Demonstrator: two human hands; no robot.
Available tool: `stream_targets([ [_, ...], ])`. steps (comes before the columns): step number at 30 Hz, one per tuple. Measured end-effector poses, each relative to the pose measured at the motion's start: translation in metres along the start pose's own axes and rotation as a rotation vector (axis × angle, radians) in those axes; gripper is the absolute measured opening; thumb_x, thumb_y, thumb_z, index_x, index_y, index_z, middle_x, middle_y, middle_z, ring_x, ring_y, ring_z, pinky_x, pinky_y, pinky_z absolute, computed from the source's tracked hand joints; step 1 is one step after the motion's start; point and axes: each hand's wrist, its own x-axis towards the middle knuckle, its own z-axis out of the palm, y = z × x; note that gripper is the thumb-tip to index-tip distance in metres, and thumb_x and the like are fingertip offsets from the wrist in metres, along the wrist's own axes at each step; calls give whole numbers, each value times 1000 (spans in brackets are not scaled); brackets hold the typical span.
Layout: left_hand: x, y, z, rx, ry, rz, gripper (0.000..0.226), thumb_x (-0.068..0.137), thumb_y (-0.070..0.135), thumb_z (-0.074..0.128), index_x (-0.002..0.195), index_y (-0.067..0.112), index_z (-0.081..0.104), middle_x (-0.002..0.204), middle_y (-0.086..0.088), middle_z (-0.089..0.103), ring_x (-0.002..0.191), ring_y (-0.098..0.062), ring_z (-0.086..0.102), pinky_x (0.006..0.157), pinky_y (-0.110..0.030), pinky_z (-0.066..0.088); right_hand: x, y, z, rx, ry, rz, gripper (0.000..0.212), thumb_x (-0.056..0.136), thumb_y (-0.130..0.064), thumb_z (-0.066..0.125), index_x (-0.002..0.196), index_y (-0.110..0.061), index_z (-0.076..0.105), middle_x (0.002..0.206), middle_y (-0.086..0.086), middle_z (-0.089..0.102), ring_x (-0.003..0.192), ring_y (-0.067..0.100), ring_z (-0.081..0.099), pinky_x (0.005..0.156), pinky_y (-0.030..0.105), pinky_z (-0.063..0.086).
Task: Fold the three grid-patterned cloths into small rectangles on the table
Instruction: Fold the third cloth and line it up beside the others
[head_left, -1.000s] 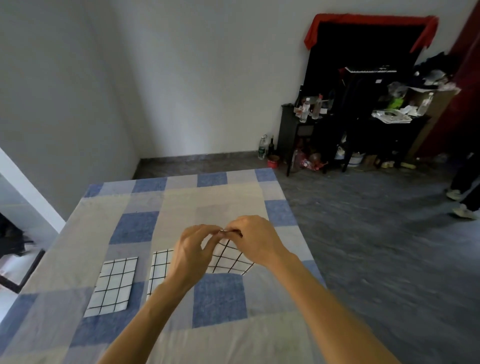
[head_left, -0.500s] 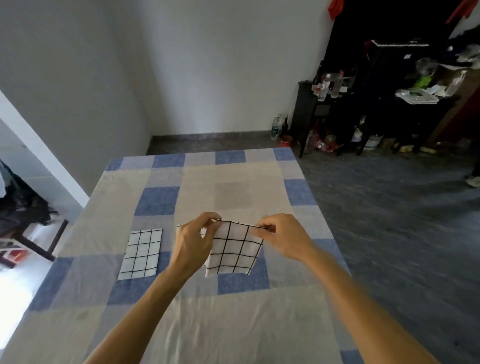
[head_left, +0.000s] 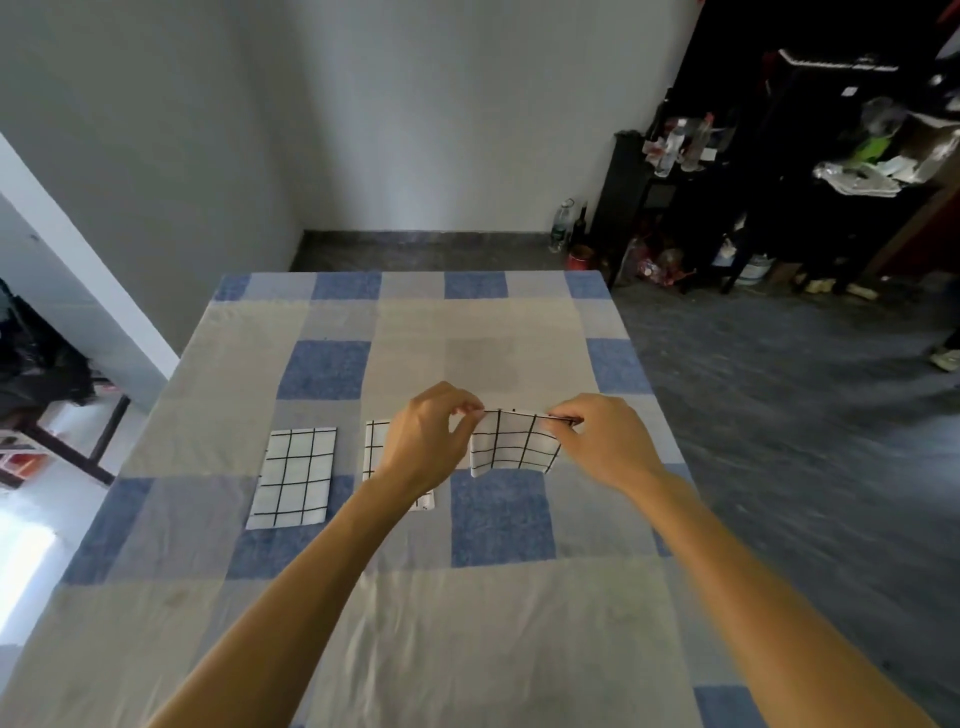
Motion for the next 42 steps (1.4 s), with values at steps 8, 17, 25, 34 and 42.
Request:
stream_targets([
  [8,64,-9,33,133,-4,-38,14,91,22,59,99,14,69,99,-1,67,82,-16,61,73,-31,54,60,35,0,-41,-2,-5,19,94,-28,57,92,-20,75,95,0,68,83,19,62,73,40,54],
  [17,97,-44,76,256,90,201,7,86,15,66,88,9,69,87,-6,66,73,-20,59,69,-30,48,97,82,33,-145,306,-173,13,84,-14,69,95,-16,76,84,5,65,72,25,60,60,35,51],
  [25,3,-91,139,296,-626,-190,32,93,33,55,122,20,58,121,-1,60,99,-22,61,85,-33,49,17,142,120,-180,-290,133,19,90,-17,59,103,-23,72,98,3,63,92,25,58,70,29,40],
  [34,-14,-107,151,-8,-410,-671,18,92,21,54,103,15,66,88,1,67,74,-16,63,60,-19,50,15,138,146,98,-233,434,21,93,-28,58,108,-17,67,107,1,67,94,18,62,80,29,50],
  [42,7,-113,186,-190,-285,-961,19,87,19,63,105,13,67,94,-1,65,82,-15,61,74,-26,52,49,144,173,83,-153,566,21,94,-35,54,91,-15,62,82,-3,64,75,18,58,65,29,46],
])
